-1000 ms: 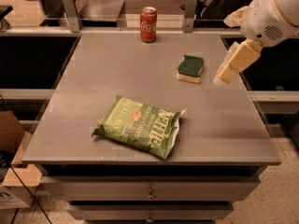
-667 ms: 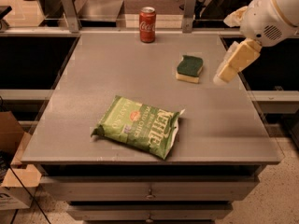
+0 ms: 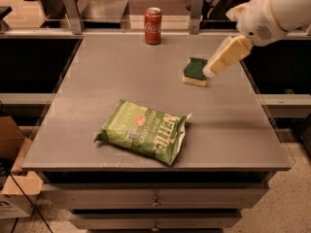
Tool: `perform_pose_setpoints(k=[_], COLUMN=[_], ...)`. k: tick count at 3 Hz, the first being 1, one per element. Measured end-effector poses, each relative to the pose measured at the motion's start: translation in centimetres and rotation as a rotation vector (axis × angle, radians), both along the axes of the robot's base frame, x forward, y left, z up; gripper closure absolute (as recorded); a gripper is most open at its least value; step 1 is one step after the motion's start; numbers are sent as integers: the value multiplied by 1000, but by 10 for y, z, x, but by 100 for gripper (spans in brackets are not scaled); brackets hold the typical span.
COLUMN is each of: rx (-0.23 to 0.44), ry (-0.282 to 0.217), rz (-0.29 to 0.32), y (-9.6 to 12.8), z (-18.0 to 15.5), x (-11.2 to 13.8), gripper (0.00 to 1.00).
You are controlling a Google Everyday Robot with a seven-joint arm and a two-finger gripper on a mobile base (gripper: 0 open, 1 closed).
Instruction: Move coke can near green jalapeno chip bag
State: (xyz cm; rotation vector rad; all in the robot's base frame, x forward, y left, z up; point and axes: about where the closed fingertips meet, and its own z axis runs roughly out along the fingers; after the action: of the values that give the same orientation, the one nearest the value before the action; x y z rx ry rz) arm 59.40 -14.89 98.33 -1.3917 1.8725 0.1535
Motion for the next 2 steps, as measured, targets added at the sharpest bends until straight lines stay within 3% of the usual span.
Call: perform_pose_setpoints(k=[1, 2], rx=[121, 228], ry=[-44, -40], rz=[-23, -37], y=[18, 35], z=[-3, -14], x=[57, 104], gripper=[0, 0])
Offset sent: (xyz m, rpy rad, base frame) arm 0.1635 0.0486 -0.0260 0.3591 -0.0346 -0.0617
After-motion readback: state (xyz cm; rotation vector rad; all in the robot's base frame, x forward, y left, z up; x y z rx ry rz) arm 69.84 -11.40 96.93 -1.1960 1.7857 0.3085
